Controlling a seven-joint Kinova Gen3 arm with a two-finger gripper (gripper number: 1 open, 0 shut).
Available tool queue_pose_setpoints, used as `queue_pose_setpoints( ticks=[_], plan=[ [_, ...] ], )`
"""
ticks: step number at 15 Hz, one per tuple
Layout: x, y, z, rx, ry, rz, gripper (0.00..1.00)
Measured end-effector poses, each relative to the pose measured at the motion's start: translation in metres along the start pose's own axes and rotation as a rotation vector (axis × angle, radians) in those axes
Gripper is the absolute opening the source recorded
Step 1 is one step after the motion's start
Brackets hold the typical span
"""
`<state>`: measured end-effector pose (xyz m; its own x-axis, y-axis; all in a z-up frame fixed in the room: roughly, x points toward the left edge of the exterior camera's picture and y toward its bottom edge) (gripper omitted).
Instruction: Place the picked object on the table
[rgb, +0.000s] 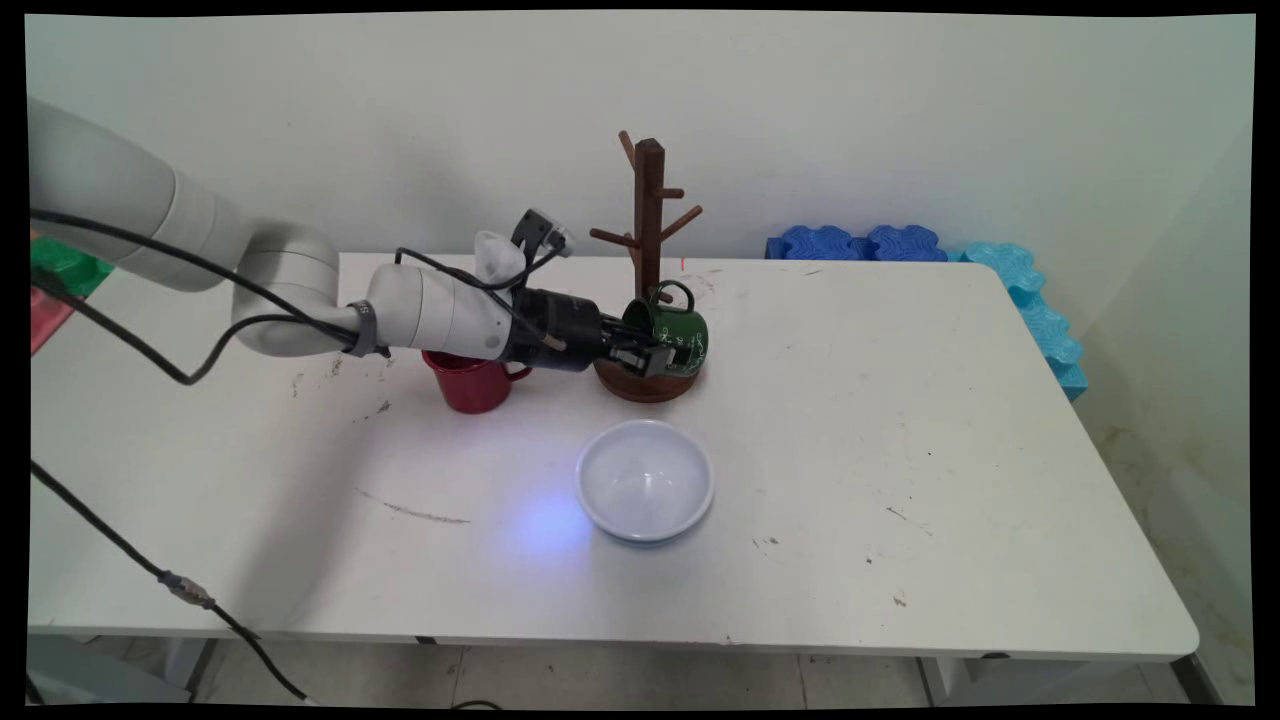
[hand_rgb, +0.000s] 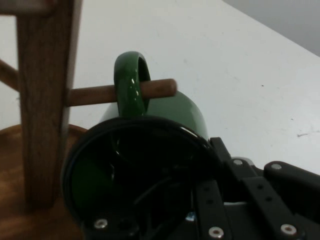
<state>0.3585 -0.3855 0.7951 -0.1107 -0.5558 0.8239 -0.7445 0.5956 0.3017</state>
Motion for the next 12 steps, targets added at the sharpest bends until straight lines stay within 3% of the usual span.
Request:
queue_pose_setpoints(
  ticks=[12],
  plan=[
    [0.007, 0.027, -0.014, -0.060, -0.012, 0.032, 0.00]
  ],
)
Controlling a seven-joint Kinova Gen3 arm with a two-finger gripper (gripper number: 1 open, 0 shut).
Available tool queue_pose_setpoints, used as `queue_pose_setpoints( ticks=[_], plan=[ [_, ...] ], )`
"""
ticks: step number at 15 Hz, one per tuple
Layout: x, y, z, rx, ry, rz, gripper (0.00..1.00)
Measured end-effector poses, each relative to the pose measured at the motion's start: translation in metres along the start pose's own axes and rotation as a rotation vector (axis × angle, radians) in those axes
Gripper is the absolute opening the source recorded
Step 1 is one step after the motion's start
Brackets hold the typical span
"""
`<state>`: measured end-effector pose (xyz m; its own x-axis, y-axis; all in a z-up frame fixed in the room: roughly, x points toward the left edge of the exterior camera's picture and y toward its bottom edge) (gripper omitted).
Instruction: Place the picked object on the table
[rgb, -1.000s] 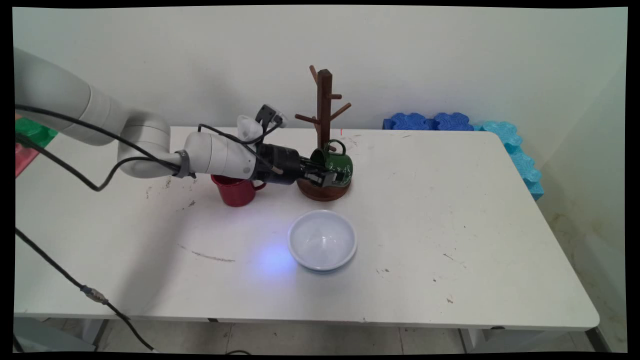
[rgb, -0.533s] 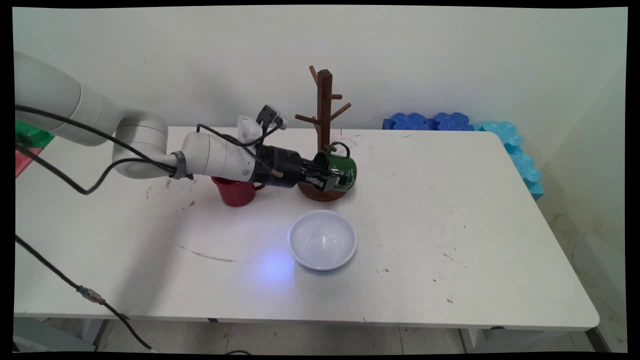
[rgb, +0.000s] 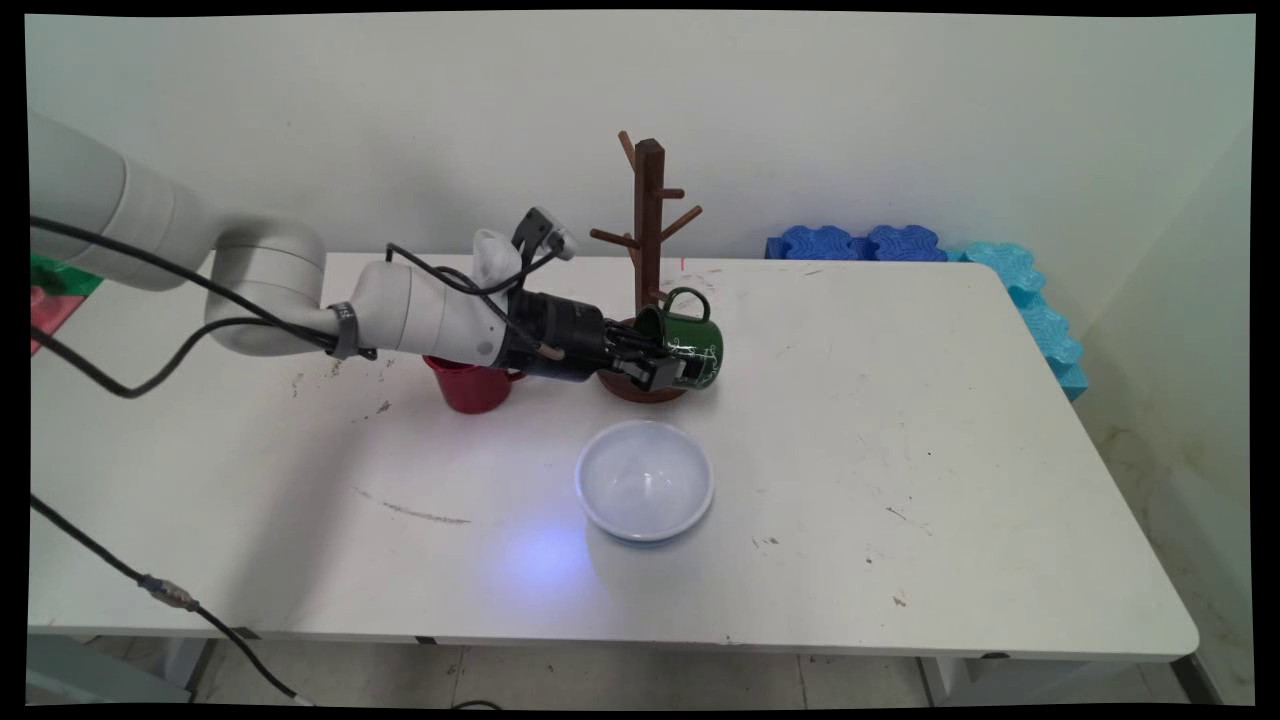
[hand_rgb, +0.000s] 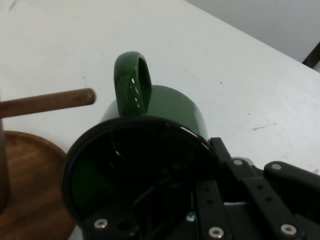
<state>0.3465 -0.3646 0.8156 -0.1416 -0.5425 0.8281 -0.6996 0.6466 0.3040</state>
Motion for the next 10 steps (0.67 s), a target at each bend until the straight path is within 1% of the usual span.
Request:
queue_pose_setpoints(
  ticks=[3, 6, 10],
  plan=[
    [0.005, 0.006, -0.006, -0.011, -0.007, 0.019, 0.00],
    [0.009, 0.009, -0.013, -0.013, -0.016, 0.043, 0.00],
    [0.020, 0.011, -0.030, -0.005, -0.048, 0.120, 0.00]
  ],
)
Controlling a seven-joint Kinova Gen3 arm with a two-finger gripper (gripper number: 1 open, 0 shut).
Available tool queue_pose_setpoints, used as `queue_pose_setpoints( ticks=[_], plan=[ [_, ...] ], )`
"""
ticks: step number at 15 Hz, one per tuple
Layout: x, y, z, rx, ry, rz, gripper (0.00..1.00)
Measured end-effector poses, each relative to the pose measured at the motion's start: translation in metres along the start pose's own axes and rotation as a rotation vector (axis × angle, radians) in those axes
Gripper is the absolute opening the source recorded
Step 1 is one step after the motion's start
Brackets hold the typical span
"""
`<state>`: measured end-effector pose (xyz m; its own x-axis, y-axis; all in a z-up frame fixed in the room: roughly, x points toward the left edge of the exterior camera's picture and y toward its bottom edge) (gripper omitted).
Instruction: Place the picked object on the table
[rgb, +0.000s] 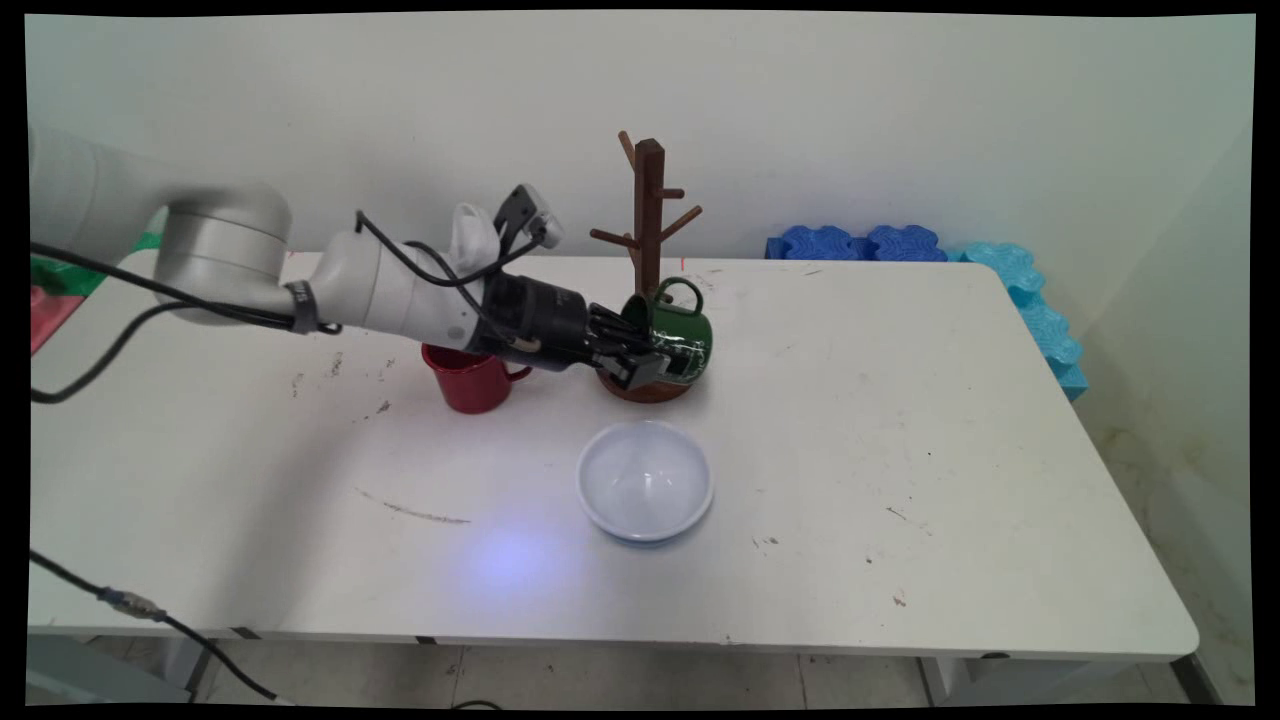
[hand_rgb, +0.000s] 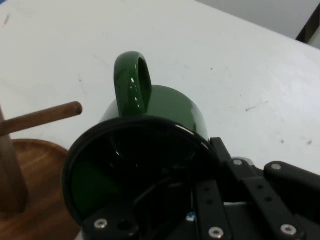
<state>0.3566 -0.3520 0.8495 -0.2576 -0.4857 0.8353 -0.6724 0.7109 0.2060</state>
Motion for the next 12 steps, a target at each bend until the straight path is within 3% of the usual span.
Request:
queue_pose_setpoints(
  ticks=[12],
  plan=[
    [0.020, -0.013, -0.057, -0.005, -0.158, 0.281, 0.00]
  ],
)
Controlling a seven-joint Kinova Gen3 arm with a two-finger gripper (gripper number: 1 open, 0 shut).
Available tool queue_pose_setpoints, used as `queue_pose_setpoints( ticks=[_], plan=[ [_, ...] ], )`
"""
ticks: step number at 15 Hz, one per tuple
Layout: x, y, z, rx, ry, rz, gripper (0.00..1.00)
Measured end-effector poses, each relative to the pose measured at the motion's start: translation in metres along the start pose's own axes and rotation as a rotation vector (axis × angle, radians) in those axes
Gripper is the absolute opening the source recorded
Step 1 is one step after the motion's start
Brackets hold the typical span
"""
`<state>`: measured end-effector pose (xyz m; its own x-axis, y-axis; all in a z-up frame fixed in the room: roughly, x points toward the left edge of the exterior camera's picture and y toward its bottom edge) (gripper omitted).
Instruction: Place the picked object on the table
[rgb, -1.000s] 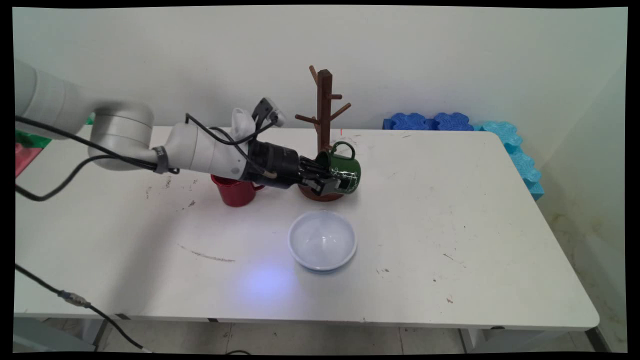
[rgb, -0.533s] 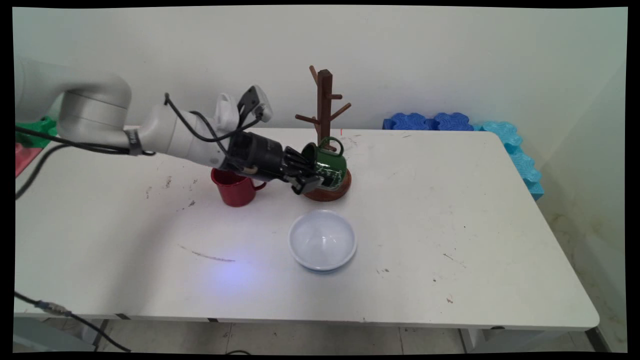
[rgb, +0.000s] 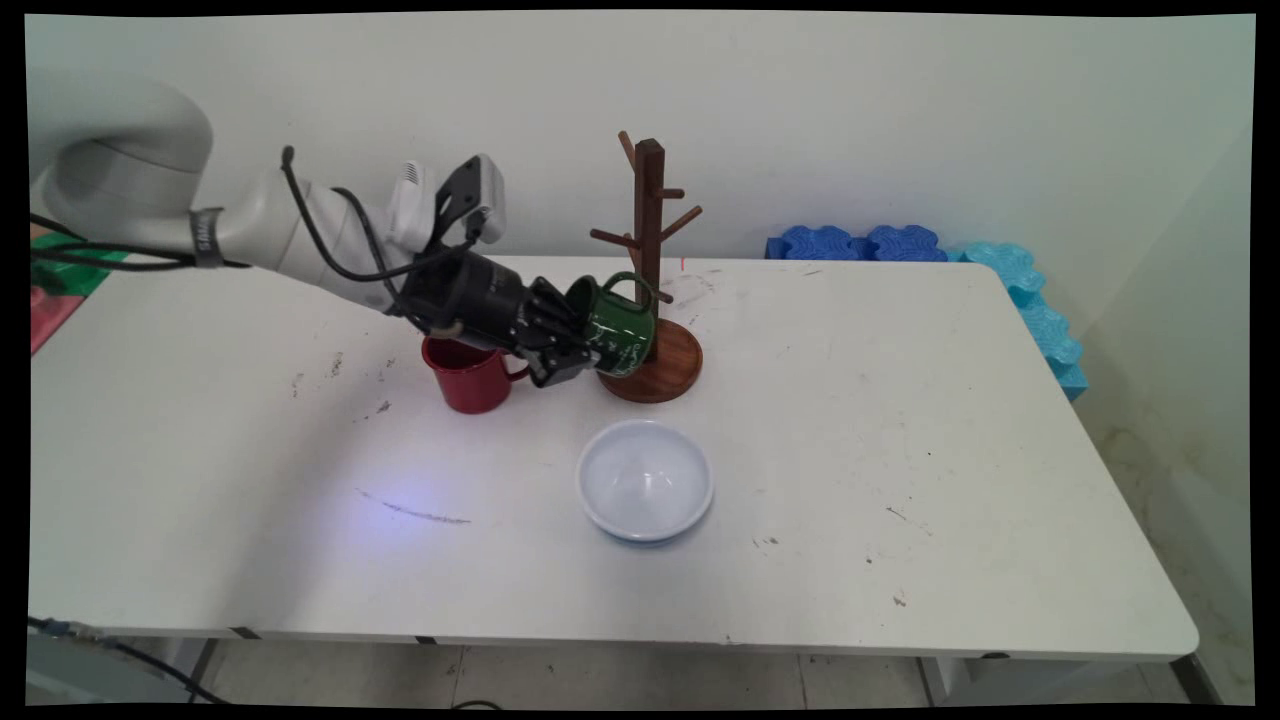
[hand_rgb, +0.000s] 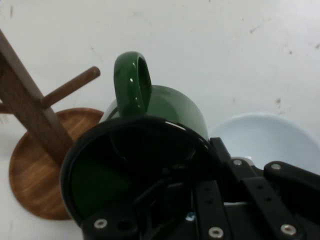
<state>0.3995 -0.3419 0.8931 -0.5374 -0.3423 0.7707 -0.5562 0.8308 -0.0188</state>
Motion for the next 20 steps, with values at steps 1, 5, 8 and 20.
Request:
queue_pose_setpoints(
  ticks=[1, 5, 8, 20],
  plan=[
    [0.000, -0.002, -0.004, -0.001, -0.015, 0.024, 0.00],
    [-0.001, -0.006, -0.020, -0.011, -0.074, 0.106, 0.00],
    [-0.005, -0.007, -0.029, -0.016, -0.118, 0.153, 0.00],
    [-0.037, -0.007, -0.045, -0.044, -0.309, 0.344, 0.00]
  ],
)
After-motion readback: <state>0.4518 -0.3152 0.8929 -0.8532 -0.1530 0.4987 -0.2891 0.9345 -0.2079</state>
